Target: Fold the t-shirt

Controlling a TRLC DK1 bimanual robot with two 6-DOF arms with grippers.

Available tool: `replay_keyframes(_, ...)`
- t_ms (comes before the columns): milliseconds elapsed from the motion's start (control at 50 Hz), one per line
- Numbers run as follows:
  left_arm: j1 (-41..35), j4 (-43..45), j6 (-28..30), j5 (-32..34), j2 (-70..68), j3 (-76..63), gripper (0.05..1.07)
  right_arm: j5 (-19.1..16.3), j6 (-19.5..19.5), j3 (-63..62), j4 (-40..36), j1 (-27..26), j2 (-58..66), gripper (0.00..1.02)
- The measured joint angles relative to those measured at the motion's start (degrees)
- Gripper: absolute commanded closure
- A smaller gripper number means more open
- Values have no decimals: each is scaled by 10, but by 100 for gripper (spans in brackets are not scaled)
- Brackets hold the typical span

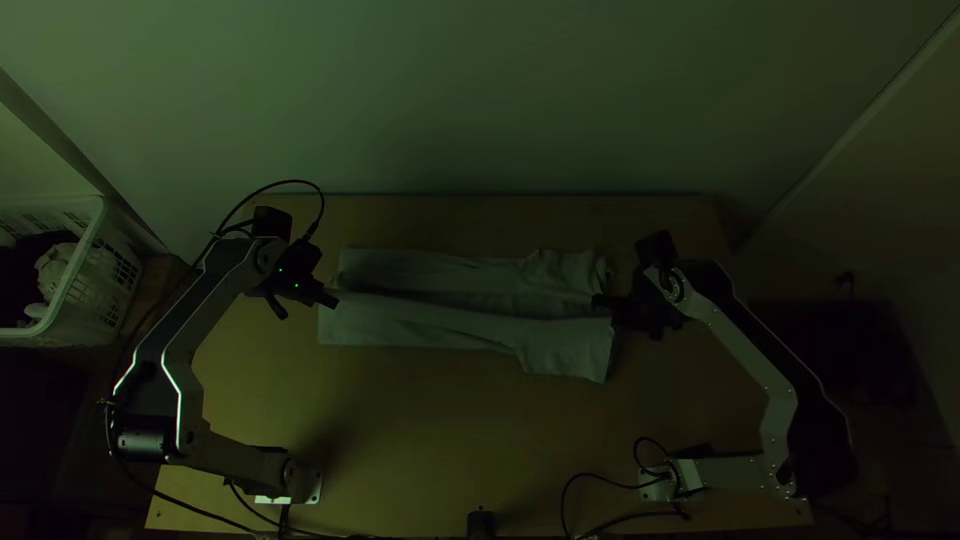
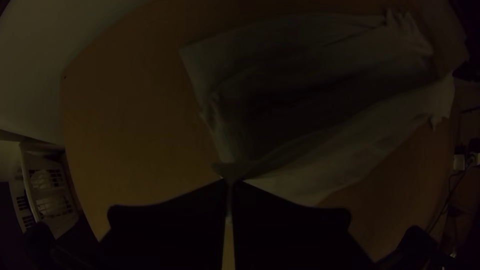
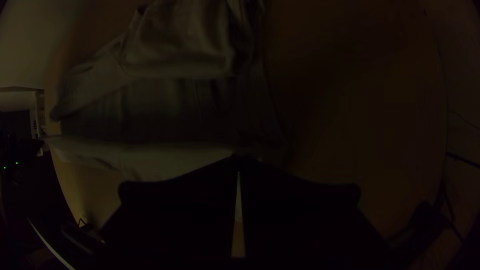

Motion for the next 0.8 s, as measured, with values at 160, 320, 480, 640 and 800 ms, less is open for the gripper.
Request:
replay_keyframes(160, 0, 0, -5, 4, 39, 41, 104, 2, -2, 39, 12, -5, 46, 100)
replay_keyframes(320, 0, 2, -8, 4, 77, 80, 104, 9, -8, 87, 26, -12, 92, 100)
replay_keyframes(480, 3, 2, -8, 5, 113, 118, 104, 9, -10, 134, 29, -19, 137, 100)
replay_keyframes(640, 8, 4, -10, 5, 144, 150, 104, 9, -12, 181, 33, -23, 186, 100)
replay_keyframes(800, 10, 6, -15, 5, 172, 184, 104, 9, -13, 229, 33, -30, 231, 100)
